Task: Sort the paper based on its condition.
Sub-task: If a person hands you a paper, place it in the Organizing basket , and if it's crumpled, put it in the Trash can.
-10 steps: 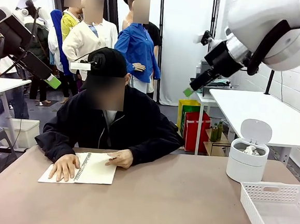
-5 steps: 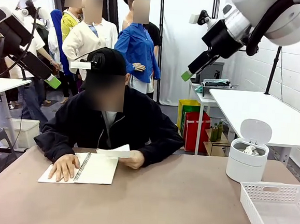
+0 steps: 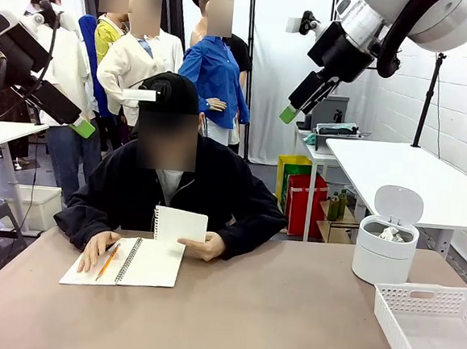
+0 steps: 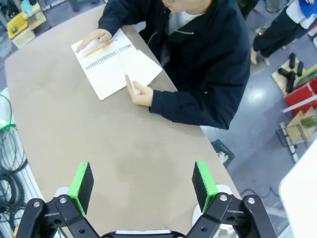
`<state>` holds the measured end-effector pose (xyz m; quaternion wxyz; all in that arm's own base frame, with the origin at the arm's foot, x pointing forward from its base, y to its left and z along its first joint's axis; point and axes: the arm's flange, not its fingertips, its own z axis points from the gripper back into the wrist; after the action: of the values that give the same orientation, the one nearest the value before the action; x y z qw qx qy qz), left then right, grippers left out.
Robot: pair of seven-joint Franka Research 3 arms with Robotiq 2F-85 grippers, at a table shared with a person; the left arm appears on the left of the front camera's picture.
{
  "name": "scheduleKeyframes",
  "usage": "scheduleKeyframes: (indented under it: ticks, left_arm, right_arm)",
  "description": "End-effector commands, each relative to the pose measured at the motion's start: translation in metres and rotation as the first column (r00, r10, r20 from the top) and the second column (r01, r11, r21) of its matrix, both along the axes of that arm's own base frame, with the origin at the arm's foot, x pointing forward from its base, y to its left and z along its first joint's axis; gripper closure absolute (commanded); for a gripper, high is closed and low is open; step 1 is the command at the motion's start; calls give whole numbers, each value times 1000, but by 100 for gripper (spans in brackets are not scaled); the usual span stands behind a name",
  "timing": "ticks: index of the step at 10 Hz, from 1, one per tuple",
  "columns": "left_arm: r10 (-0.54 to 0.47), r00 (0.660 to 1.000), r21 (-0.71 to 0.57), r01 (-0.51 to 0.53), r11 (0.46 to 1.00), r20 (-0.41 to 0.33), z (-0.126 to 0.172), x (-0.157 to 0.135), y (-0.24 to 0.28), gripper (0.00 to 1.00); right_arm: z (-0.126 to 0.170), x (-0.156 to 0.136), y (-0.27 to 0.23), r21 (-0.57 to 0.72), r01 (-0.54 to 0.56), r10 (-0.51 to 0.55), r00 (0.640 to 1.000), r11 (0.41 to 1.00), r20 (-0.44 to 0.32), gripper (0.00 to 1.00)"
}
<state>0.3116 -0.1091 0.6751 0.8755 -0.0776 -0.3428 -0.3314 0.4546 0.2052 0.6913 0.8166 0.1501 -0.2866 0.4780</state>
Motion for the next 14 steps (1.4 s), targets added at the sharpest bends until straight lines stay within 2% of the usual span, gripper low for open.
scheduleKeyframes:
  ticks: [1, 3, 4, 5, 14]
  left_arm:
    - [1, 1000, -4, -1, 1000, 1, 1, 0, 1, 0]
    - [1, 1000, -4, -1, 1000, 1, 1, 0, 1, 0]
    - [1, 1000, -4, -1, 1000, 1, 1, 0, 1, 0]
    - [1, 1000, -4, -1, 1000, 1, 1, 0, 1, 0]
    - [1, 1000, -4, -1, 1000, 1, 1, 0, 1, 0]
  right_arm:
    - [-4, -17, -2, -8, 11, -11, 1000, 1000, 17, 0]
    - [-1, -28, -5, 1, -7, 7, 1000, 1000, 30, 0]
    - [-1, -29, -5, -17, 10, -10, 1000, 1000, 12, 0]
    - [7, -19, 0, -2, -9, 9, 1000, 1000, 18, 0]
    - [7, -19, 0, -2, -9, 9, 1000, 1000, 18, 0]
